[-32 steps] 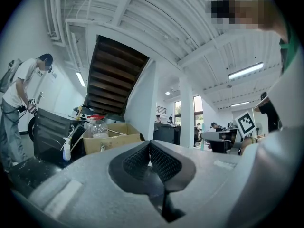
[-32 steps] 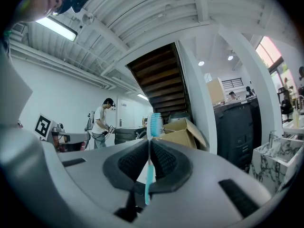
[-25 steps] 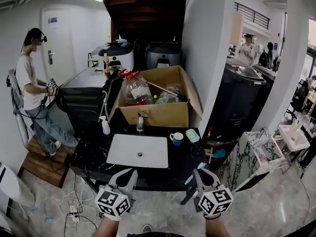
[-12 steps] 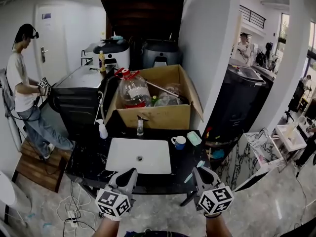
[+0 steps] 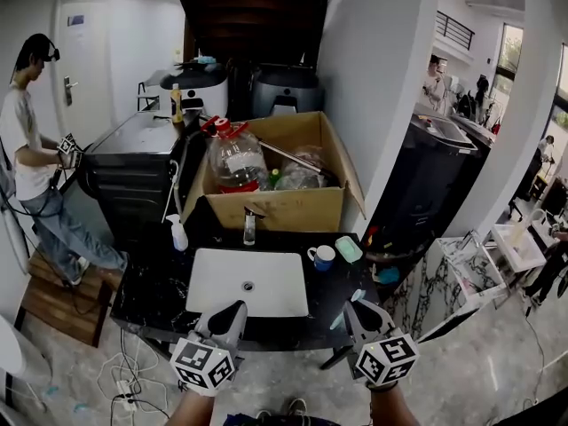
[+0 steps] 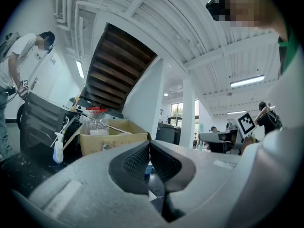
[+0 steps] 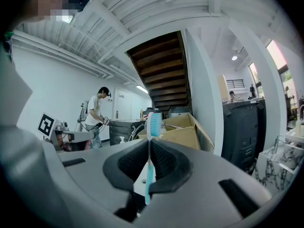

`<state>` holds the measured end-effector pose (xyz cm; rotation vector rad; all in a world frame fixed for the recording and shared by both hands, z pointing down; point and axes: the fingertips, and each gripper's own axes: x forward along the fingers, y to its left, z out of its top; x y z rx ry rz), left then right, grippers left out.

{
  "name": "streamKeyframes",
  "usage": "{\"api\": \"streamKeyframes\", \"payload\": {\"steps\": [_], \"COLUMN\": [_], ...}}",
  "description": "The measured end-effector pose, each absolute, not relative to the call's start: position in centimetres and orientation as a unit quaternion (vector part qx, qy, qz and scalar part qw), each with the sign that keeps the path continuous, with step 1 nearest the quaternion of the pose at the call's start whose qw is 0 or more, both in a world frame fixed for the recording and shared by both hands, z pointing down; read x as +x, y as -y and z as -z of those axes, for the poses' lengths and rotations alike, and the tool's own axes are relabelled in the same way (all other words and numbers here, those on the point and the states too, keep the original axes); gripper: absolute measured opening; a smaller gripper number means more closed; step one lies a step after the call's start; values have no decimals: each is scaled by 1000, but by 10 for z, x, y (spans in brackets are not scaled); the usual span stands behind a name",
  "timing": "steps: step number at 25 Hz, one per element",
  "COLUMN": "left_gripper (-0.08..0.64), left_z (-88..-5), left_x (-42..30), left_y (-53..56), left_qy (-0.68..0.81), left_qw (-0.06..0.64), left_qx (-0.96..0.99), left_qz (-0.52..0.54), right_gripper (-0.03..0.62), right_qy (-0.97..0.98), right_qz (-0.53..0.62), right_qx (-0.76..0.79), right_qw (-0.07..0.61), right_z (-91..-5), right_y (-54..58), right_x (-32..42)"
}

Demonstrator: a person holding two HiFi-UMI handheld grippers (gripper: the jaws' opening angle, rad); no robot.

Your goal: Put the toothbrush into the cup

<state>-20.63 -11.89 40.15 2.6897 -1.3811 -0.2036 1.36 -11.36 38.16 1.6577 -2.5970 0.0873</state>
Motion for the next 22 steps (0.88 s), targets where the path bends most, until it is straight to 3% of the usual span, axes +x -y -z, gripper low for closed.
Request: {"api": "streamKeyframes", "payload": {"steps": [22], "left_gripper": [15], "left_z": [-399], "left_x": [-170], "left_y": [218], "left_qy": [487], "left_qw": [30], "left_qx": [872], "left_qz": [38], "right_gripper": [17], "right_qy": [878], "right_qz": [-14], "right_qx": [478], "right_qw": [-20], "right_z": [-370], "right_y": [252], "right_x": [36]}}
